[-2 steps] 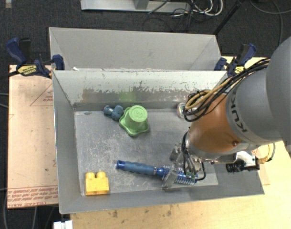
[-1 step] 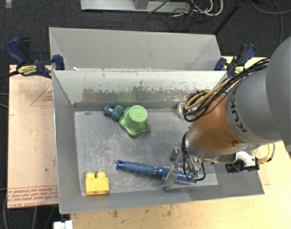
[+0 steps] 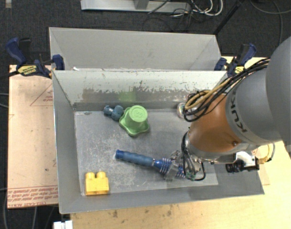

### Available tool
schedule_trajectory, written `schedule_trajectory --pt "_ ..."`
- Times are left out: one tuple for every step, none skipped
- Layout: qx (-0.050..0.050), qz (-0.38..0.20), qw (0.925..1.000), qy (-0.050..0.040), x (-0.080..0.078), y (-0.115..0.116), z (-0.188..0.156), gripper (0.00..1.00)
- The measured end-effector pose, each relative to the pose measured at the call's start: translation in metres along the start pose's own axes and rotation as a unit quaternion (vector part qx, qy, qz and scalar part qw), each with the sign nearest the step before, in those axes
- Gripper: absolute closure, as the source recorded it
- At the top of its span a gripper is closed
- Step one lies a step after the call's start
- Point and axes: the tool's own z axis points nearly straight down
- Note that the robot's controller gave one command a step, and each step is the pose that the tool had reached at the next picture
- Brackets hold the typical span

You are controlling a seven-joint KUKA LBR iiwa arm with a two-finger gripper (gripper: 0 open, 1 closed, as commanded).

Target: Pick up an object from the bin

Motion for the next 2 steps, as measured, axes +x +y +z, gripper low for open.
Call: schedule_trajectory --pt "-0.002 0.0 1.0 -0.0024 0.0 0.0 -0.013 1.0" --pt "-0.003 -0.002 1.0 -0.0059 -0.001 0.001 -0.122 1.0"
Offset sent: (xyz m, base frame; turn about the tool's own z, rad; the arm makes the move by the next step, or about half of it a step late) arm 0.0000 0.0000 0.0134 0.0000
